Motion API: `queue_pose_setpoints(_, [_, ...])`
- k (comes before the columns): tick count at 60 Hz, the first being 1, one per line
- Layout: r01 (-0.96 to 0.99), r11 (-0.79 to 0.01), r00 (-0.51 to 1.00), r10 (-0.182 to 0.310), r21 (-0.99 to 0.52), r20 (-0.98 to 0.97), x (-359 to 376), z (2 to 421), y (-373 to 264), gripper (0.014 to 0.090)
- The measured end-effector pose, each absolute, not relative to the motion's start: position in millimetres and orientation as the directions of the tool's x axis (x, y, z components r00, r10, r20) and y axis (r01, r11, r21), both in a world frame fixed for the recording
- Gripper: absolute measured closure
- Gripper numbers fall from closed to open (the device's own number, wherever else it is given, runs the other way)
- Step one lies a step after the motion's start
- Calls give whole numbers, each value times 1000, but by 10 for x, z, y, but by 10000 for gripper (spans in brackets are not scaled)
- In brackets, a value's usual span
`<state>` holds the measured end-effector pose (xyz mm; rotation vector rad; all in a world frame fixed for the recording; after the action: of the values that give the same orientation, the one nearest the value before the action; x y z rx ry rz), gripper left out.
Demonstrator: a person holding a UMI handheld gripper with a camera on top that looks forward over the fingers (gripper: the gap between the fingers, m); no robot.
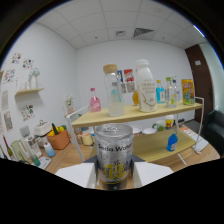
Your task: Make me a cup of Mojito.
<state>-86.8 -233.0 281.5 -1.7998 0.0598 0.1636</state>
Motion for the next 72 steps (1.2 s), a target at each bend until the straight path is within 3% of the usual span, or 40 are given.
queue_pose_setpoints(8, [-228,-276,969,34,-934,-246,-711,2336,-2282,537])
queue_pose_setpoints(19, [-561,-274,815,-16,-781,-580,-529,2058,-2214,534])
queue_pose_setpoints(28, [-831,-246,517,-16,-498,-856,-416,2107,-2195,536])
queue_pose_setpoints(37, [-964,-220,157,-5,-152,-988,-334,2251,-2143,539])
queue_pose_setpoints(43, [-970,-211,-123,0,120,-992,-249,2348,-2125,539])
queue_pose_setpoints(52, [-894,-205,-406,-5,398,-914,-205,2388,-2084,539])
queue_pose_setpoints(58, [-790,-200,-595,18,580,-804,-128,2471,-2065,539])
queue_pose_setpoints(72, [-687,-171,-719,12,707,-695,-33,2445,-2048,535])
